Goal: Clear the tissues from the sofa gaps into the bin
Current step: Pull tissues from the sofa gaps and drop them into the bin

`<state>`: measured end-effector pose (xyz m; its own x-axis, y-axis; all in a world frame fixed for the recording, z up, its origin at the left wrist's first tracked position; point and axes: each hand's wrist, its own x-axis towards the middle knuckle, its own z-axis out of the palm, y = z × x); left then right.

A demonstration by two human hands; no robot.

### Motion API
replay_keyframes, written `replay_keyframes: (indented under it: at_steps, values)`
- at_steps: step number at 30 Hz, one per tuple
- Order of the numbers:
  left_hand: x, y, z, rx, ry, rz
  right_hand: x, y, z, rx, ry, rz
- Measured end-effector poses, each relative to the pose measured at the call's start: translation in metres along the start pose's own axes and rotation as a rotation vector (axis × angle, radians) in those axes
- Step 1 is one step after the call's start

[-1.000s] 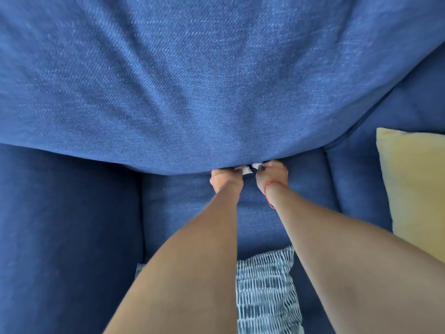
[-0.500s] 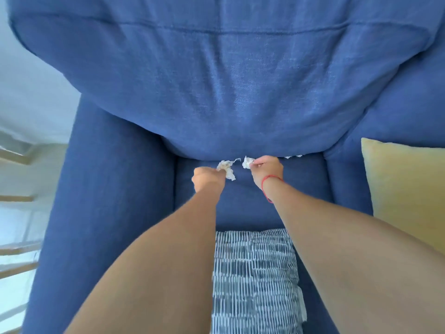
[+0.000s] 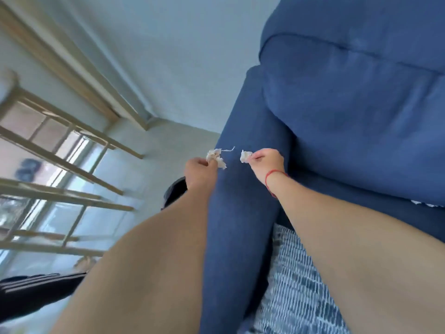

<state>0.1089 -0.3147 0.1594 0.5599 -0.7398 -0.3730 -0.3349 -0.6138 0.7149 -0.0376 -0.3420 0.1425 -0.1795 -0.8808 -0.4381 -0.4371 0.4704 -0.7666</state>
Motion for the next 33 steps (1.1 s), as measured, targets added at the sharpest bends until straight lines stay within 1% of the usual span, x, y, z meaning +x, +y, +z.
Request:
replay_keyframes:
  at_steps: [4, 10, 12, 15, 17, 19, 21, 23, 26, 28, 30, 33]
  values:
    - [0.046, -0.054, -0.051, -0.036, 0.088, -0.114, -0.007, -0.035, 0.082, -0.061, -0.136, -0.074]
    - [0.084, -0.114, -0.082, -0.005, 0.122, -0.242, -0.006, -0.043, 0.168, -0.196, -0.248, -0.136]
    - [0.094, -0.126, -0.086, 0.031, 0.116, -0.269, -0.005, -0.044, 0.187, -0.259, -0.289, -0.137]
    - [0.108, -0.131, -0.088, 0.105, 0.072, -0.337, -0.005, -0.051, 0.199, -0.443, -0.462, -0.088]
    - [0.113, -0.130, -0.087, 0.147, 0.029, -0.376, -0.003, -0.052, 0.198, -0.474, -0.508, -0.064]
    - [0.114, -0.125, -0.084, 0.189, -0.001, -0.342, 0.001, -0.052, 0.193, -0.433, -0.477, -0.067]
    - [0.110, -0.114, -0.079, 0.237, -0.045, -0.259, 0.005, -0.048, 0.183, -0.351, -0.386, -0.089]
    - [0.104, -0.098, -0.070, 0.267, -0.101, -0.178, 0.009, -0.045, 0.167, -0.264, -0.258, -0.139]
    - [0.095, -0.068, -0.047, 0.340, -0.130, -0.060, 0.017, -0.039, 0.134, -0.159, -0.036, -0.242]
    - [0.085, -0.045, -0.027, 0.374, -0.136, 0.037, 0.024, -0.032, 0.106, -0.170, 0.049, -0.274]
    - [0.072, -0.022, -0.002, 0.399, -0.140, 0.144, 0.031, -0.017, 0.073, -0.226, 0.096, -0.284]
    - [0.039, 0.008, 0.046, 0.438, -0.169, 0.282, 0.034, 0.017, 0.013, -0.288, 0.170, -0.250]
